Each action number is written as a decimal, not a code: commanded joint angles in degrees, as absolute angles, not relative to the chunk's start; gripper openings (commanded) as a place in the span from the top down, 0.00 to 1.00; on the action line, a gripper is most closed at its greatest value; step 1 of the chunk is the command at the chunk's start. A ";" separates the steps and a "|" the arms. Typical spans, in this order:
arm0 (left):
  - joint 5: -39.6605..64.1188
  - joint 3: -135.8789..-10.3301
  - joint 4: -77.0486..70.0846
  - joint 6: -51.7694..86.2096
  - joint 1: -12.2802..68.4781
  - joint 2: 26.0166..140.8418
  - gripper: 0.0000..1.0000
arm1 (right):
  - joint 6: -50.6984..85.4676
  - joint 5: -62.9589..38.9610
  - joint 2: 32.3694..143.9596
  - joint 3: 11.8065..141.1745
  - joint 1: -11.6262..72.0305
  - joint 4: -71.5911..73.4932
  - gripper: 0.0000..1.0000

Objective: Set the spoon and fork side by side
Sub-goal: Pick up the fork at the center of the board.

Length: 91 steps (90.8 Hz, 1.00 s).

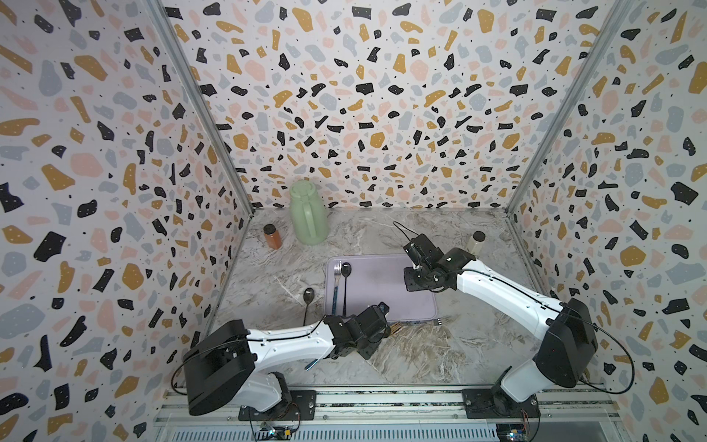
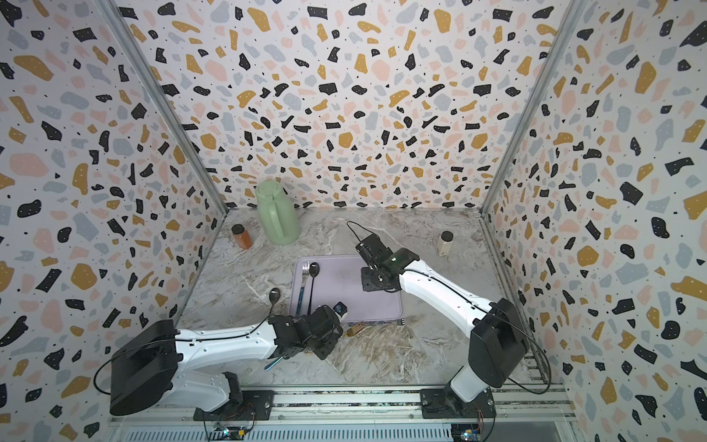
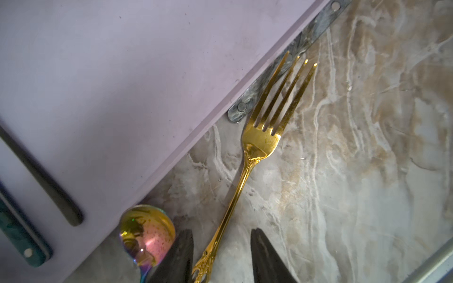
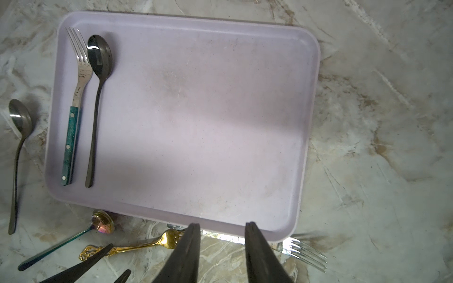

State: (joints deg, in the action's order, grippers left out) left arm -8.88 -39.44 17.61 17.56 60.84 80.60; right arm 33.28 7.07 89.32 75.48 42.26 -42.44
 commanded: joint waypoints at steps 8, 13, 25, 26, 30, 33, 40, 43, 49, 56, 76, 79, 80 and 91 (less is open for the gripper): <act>-10.23 -41.30 15.88 14.20 60.91 83.33 0.56 | 32.08 6.66 86.85 74.43 41.59 -41.35 0.60; -10.31 -41.46 15.80 13.93 60.91 83.99 0.54 | 32.08 6.34 86.79 74.28 41.41 -41.31 0.60; -10.11 -41.57 15.23 13.76 60.90 85.27 0.53 | 31.81 5.66 87.00 74.09 41.16 -40.96 0.60; -9.98 -41.57 15.22 13.78 60.90 85.39 0.53 | 31.81 5.60 87.05 74.09 41.14 -40.96 0.60; -9.39 -41.38 15.10 14.08 60.91 85.78 0.54 | 31.77 5.54 87.10 74.03 41.13 -40.94 0.60; -8.92 -41.13 14.73 14.28 60.91 86.09 0.54 | 31.81 5.53 87.10 73.94 41.08 -40.93 0.60; -8.09 -40.77 14.17 14.53 60.91 86.99 0.58 | 31.98 5.47 87.10 73.71 40.96 -40.91 0.60; -7.71 -40.89 14.30 14.66 60.91 87.35 0.61 | 32.07 5.45 87.14 73.74 40.96 -40.90 0.59; -6.43 -41.02 14.33 15.25 60.91 87.61 0.65 | 32.04 5.32 87.19 73.74 40.87 -40.93 0.59; -5.43 -40.89 14.39 15.78 61.32 87.71 0.69 | 32.14 5.19 87.14 73.73 40.78 -40.95 0.59; -4.70 -40.17 14.71 17.42 63.24 87.51 0.88 | 32.12 4.94 87.19 73.73 40.69 -41.02 0.60; -4.85 -40.09 14.80 17.42 63.61 87.27 0.89 | 32.12 4.88 87.12 73.74 40.65 -41.04 0.59; -4.84 -40.08 14.83 17.45 63.71 87.19 0.90 | 32.10 4.90 87.11 73.74 40.63 -41.00 0.59; -3.74 -40.51 15.79 16.82 64.35 86.74 0.94 | 32.34 5.04 86.85 73.74 40.61 -40.99 0.59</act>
State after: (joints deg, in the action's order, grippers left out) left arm -6.26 -40.29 14.06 16.32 63.68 86.87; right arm 32.32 4.97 88.53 73.87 40.82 -40.47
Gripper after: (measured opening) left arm 0.078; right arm 0.405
